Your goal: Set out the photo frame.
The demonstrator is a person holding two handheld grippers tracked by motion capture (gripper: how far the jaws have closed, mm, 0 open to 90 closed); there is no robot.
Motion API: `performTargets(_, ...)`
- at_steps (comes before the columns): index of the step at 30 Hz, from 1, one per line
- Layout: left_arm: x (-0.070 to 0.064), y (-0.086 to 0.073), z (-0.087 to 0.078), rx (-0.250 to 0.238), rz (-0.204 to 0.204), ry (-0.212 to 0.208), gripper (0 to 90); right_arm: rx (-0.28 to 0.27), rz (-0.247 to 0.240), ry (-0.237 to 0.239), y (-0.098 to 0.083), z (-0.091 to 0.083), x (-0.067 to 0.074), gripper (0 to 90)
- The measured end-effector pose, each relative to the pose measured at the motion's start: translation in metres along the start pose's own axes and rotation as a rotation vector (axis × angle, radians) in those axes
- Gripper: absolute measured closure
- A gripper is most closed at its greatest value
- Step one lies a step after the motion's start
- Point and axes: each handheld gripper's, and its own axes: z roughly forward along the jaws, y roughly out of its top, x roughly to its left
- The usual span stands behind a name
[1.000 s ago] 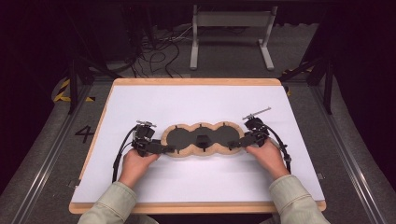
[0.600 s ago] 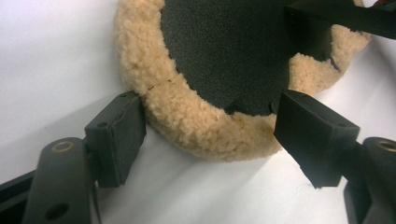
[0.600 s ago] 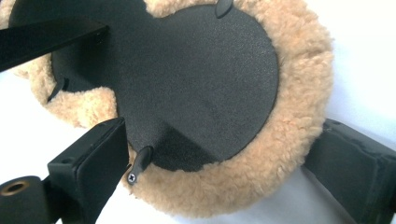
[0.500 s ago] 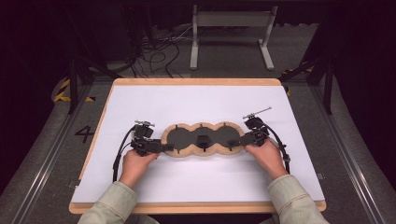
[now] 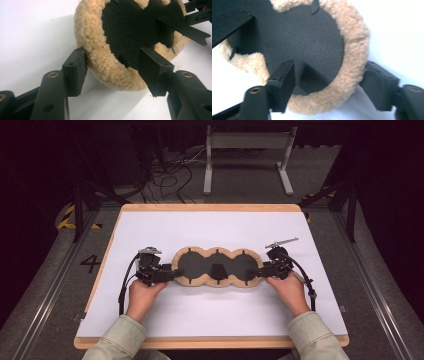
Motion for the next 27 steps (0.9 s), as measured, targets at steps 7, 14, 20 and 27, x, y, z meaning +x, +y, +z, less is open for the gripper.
performTargets(7, -0.01, -0.004, -0.004, -0.021, 0.064, 0.049, 44.3, -0.063, -0.045, -0.037, -0.016, -0.011, 0.006, 46.8)
performTargets(14, -0.013, -0.009, -0.011, -0.027, 0.093, 0.043, 47.1, -0.112, -0.095, -0.068, -0.027, -0.024, 0.015, 54.0)
performTargets(20, -0.012, -0.017, -0.014, 0.009, 0.102, 0.039, 49.5, -0.128, -0.151, -0.073, -0.032, -0.034, 0.024, 54.4)
performTargets(27, -0.016, -0.021, -0.023, 0.024, 0.127, 0.027, 51.7, -0.137, -0.203, -0.069, -0.038, -0.047, 0.034, 55.3)
